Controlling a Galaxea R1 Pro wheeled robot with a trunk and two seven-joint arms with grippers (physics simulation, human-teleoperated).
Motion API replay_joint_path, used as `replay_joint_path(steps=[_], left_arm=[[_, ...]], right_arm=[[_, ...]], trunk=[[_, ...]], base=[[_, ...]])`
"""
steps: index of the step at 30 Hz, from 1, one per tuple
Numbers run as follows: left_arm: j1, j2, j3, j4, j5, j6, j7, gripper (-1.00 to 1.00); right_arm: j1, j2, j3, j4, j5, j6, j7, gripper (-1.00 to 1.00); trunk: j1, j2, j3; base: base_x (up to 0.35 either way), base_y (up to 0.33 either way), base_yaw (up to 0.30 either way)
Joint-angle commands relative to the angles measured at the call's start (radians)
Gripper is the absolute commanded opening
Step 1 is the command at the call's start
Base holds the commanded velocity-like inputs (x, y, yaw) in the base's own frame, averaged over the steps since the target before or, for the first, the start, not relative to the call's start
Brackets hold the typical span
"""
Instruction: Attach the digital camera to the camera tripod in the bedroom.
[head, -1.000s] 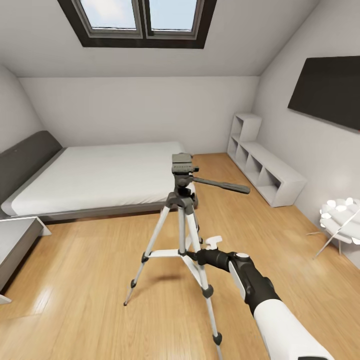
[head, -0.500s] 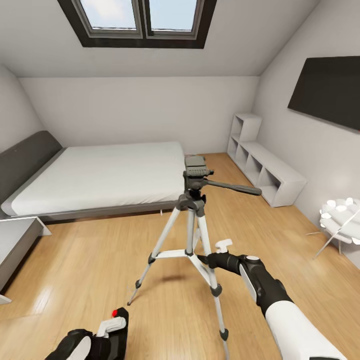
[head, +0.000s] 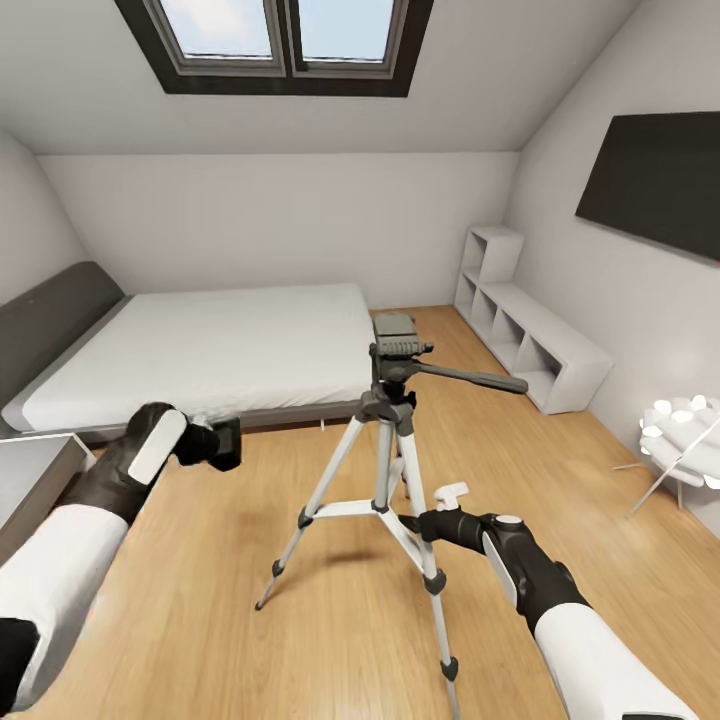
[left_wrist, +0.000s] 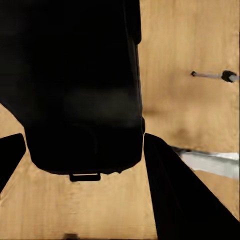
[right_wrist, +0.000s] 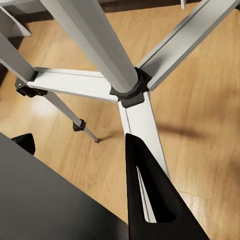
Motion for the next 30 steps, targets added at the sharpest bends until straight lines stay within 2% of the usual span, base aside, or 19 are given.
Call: replay_joint_path(steps=[1,2,4,5,6,7,8,9,10,12,13,16,17,18,19,22,25,30], left_arm=[[-0.102,-0.010,-0.003,0.038,0.014,0.001,0.007,-1.00],[-0.181,-0.025,-0.003,0.084,0.012,0.000,0.013,-1.00],[-0.259,-0.047,-0.003,0.128,0.008,-0.001,0.030,-1.00],[-0.336,-0.077,-0.003,0.171,0.003,0.000,0.058,-1.00],[-0.450,-0.140,-0.003,0.231,-0.003,0.001,0.116,-1.00],[-0.487,-0.165,-0.004,0.251,-0.005,0.001,0.136,-1.00],[-0.559,-0.212,-0.004,0.291,-0.008,0.001,0.172,-1.00],[-0.595,-0.233,-0.004,0.312,-0.009,0.001,0.187,-1.00],[-0.668,-0.269,-0.004,0.354,-0.009,0.001,0.210,-1.00],[-0.738,-0.296,-0.004,0.395,-0.007,0.001,0.222,-1.00],[-0.806,-0.315,-0.003,0.428,-0.004,0.000,0.228,-1.00],[-0.893,-0.333,-0.002,0.455,0.005,0.001,0.225,-1.00],[-0.941,-0.342,-0.001,0.465,0.021,0.001,0.213,-1.00],[-0.962,-0.346,-0.001,0.468,0.032,0.001,0.203,-1.00],[-1.013,-0.359,-0.001,0.475,0.068,0.001,0.170,-1.00],[-1.048,-0.368,-0.001,0.485,0.106,0.001,0.136,-1.00],[-1.064,-0.377,-0.003,0.490,0.120,-0.002,0.122,-1.00],[-1.070,-0.390,-0.006,0.524,0.124,-0.004,0.117,-1.00]], right_arm=[[0.000,0.001,-0.004,-0.001,0.018,0.004,0.005,-1.00],[0.000,0.001,-0.004,-0.001,0.018,0.004,0.006,-1.00],[0.000,0.001,-0.004,-0.001,0.019,0.004,0.006,-1.00],[0.000,0.001,-0.004,-0.001,0.020,0.005,0.006,-1.00],[0.000,0.001,-0.004,-0.002,0.020,0.005,0.006,-1.00],[0.000,0.001,-0.004,-0.002,0.020,0.005,0.006,-1.00],[0.000,0.001,-0.004,-0.002,0.021,0.005,0.007,-1.00],[0.000,0.001,-0.004,-0.002,0.021,0.005,0.007,-1.00],[0.000,0.001,-0.004,-0.002,0.022,0.005,0.007,-1.00],[0.000,0.001,-0.003,-0.002,0.023,0.005,0.007,-1.00],[0.000,0.001,-0.003,-0.002,0.026,0.005,0.007,-1.00],[0.000,0.001,-0.003,-0.002,0.028,0.005,0.007,-1.00],[0.000,0.001,-0.003,-0.002,0.029,0.005,0.007,-1.00],[0.000,0.001,-0.003,-0.002,0.029,0.005,0.007,-1.00],[0.000,0.001,-0.003,-0.002,0.030,0.005,0.007,-1.00],[0.000,0.001,-0.002,-0.002,0.030,0.005,0.007,-1.00],[0.000,0.001,-0.002,-0.002,0.030,0.005,0.007,-1.00],[-0.001,0.001,-0.002,-0.002,0.030,0.007,0.007,-1.00]], trunk=[[0.000,-0.002,-0.002],[0.000,-0.002,-0.002],[0.000,-0.002,-0.002],[0.000,-0.002,-0.002],[0.000,-0.002,-0.002],[0.000,-0.002,-0.002],[0.000,-0.002,-0.002],[0.000,-0.002,-0.002],[0.000,-0.002,-0.002],[0.000,-0.002,-0.002],[0.000,-0.002,-0.002],[0.000,-0.002,-0.002],[0.000,-0.002,-0.002],[0.000,-0.002,-0.002],[0.000,-0.002,-0.002],[0.000,-0.002,-0.002],[0.000,-0.002,-0.002],[0.000,-0.002,-0.002]], base=[[0.000,0.000,0.000],[0.000,0.000,0.000],[0.000,0.000,0.000],[0.000,0.000,0.000],[0.000,0.000,0.000],[0.000,0.000,0.000],[0.000,0.000,0.000],[0.000,0.000,0.000],[0.000,0.000,0.000],[0.000,0.000,0.000],[0.000,0.000,0.000],[0.000,0.000,0.000],[0.000,0.000,0.000],[0.000,0.000,0.000],[0.000,0.000,0.000],[0.000,0.000,0.000],[0.000,0.000,0.000],[0.000,0.000,0.000]])
